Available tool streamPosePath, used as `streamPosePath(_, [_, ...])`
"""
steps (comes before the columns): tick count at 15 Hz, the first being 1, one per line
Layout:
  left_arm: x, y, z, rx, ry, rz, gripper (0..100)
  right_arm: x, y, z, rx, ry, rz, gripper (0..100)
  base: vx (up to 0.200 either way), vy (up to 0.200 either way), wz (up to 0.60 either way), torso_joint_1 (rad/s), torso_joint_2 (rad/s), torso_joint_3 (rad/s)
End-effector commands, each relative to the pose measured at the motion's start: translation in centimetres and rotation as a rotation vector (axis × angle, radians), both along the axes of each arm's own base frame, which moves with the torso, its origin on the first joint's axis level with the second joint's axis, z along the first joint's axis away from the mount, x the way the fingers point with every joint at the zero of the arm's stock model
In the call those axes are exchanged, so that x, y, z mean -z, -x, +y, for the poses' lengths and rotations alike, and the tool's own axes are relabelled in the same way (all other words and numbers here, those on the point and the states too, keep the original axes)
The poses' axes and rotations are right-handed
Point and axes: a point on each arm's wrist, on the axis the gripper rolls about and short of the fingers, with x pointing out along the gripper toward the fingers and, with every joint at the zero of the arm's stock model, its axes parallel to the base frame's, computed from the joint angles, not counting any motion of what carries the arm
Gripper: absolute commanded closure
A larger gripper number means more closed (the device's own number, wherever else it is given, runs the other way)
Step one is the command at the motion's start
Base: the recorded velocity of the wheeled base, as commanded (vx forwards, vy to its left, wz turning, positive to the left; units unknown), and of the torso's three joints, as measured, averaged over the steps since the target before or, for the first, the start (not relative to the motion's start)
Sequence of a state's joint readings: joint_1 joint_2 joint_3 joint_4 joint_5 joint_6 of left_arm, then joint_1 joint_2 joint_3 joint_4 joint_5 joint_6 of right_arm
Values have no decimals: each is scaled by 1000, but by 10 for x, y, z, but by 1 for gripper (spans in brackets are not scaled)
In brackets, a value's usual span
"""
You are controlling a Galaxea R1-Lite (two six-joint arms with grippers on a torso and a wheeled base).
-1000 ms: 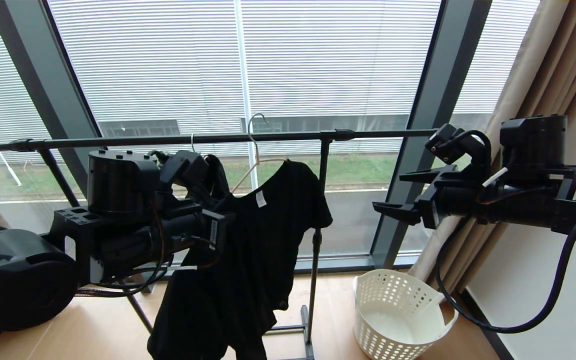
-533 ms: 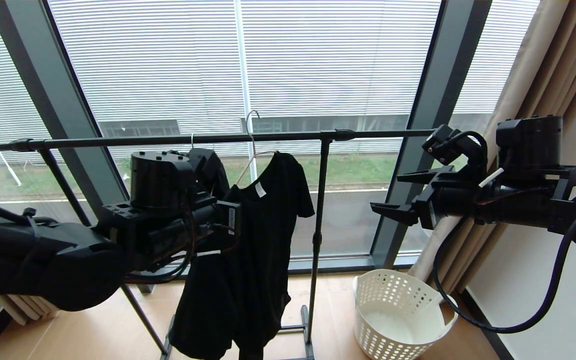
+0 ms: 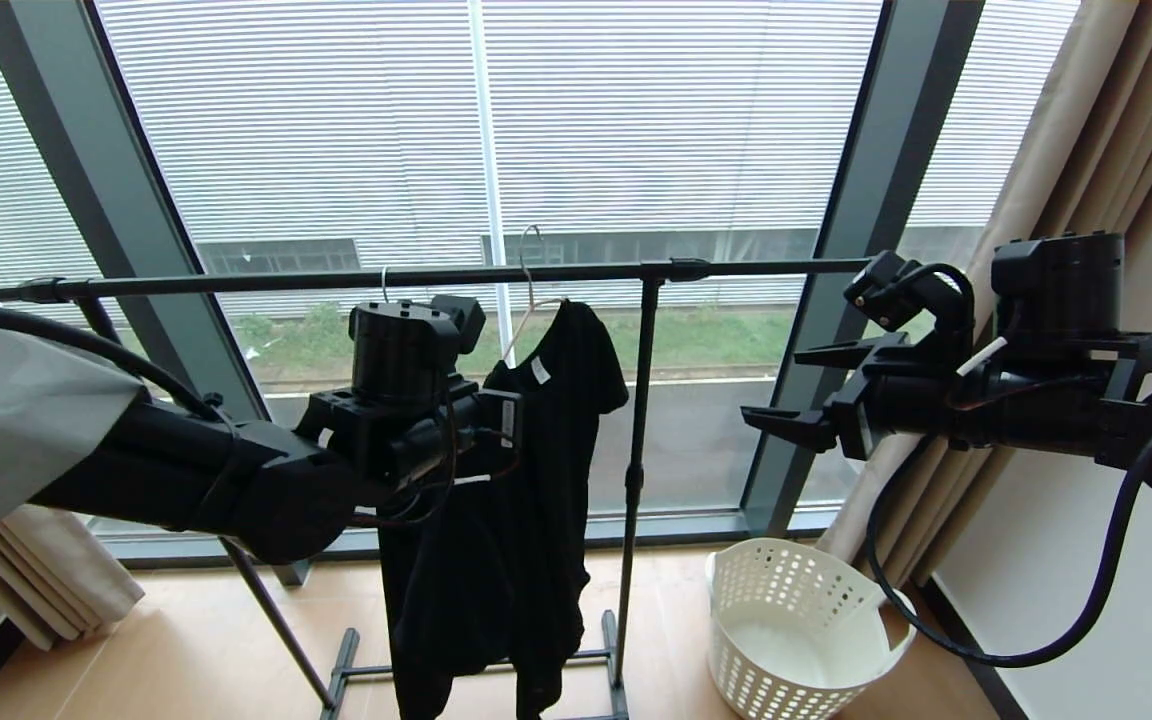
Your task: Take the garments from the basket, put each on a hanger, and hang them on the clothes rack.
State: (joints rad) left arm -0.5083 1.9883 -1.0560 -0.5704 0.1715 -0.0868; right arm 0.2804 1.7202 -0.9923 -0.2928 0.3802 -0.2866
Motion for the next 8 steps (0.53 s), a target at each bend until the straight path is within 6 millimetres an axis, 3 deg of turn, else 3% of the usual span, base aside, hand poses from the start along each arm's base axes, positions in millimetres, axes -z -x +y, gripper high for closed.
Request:
streamPosePath(1, [9,-8,-4,-5,-8,13,100,1,0,0,-1,1,2,0,0,0,0,0,0,0])
streamPosePath(3, [17,-24,-9,-35,-12,5,100,1,0,0,-1,1,3,0,0,0,0,0,0,0])
streamPosePath(8, [30,-43,-15,-71,12,16,100,7,-4,1,1,7,21,0,0,0,0,0,0,0])
